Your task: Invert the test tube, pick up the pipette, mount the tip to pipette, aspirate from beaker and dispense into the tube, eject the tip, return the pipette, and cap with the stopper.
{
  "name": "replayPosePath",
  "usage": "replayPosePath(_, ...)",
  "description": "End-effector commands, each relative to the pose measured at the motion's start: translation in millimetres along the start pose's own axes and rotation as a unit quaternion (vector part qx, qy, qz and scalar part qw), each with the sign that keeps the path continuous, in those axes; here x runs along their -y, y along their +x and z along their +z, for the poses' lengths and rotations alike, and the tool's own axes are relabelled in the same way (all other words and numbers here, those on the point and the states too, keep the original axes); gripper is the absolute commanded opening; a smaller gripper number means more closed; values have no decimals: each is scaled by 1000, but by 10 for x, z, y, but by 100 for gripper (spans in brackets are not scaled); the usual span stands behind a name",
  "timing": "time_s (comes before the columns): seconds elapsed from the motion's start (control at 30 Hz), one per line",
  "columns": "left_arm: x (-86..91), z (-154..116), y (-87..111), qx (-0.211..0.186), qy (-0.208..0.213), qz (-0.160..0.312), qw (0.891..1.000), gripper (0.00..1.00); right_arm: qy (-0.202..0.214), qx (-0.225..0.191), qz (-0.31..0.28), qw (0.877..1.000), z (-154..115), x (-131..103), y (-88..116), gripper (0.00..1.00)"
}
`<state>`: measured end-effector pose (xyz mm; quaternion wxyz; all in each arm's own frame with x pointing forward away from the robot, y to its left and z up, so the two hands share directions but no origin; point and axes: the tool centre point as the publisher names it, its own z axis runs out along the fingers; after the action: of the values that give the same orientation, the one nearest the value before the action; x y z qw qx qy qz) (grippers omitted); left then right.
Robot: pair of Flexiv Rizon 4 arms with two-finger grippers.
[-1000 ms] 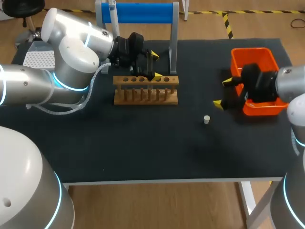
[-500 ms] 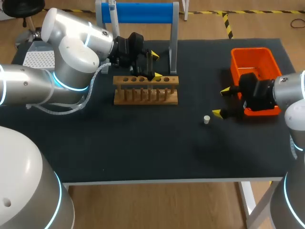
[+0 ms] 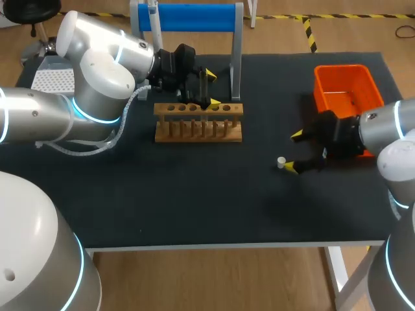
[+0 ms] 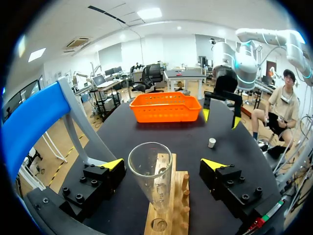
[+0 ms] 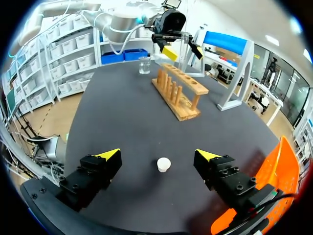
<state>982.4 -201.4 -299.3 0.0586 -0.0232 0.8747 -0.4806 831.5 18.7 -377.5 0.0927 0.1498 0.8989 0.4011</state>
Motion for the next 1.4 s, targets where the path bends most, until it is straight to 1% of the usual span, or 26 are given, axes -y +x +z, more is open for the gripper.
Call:
replayPosePath(0.03, -9, 1, -7, -1, 1, 1, 1000, 100, 12, -7, 2, 1000, 113, -3, -29, 100)
replayPosePath(0.17, -9, 1, -7, -1, 1, 1, 1000, 100, 34, -6, 24, 999, 172, 38, -19, 100)
replayPosePath(0.3, -9, 1, -7, -1, 1, 1, 1000, 100, 33, -5, 33, 999, 181, 44, -7, 100)
replayPosePath(0.47, -9, 1, -7, -1, 1, 1, 1000, 100, 35, 2, 39, 999, 199, 65, 28, 93)
replayPosePath(0.53, -9, 1, -7, -1, 1, 1, 1000, 100, 36, 3, 40, 999, 209, 70, 38, 93)
replayPosePath(0.57, -9, 1, -7, -1, 1, 1, 1000, 100, 36, 4, 41, 998, 217, 73, 43, 98)
replayPosePath(0.6, -9, 1, -7, -1, 1, 1, 1000, 100, 37, 4, 42, 998, 222, 75, 45, 100)
replayPosePath(1.4, -9, 1, -7, -1, 1, 1, 1000, 100, 40, 6, 42, 998, 223, 73, 47, 100)
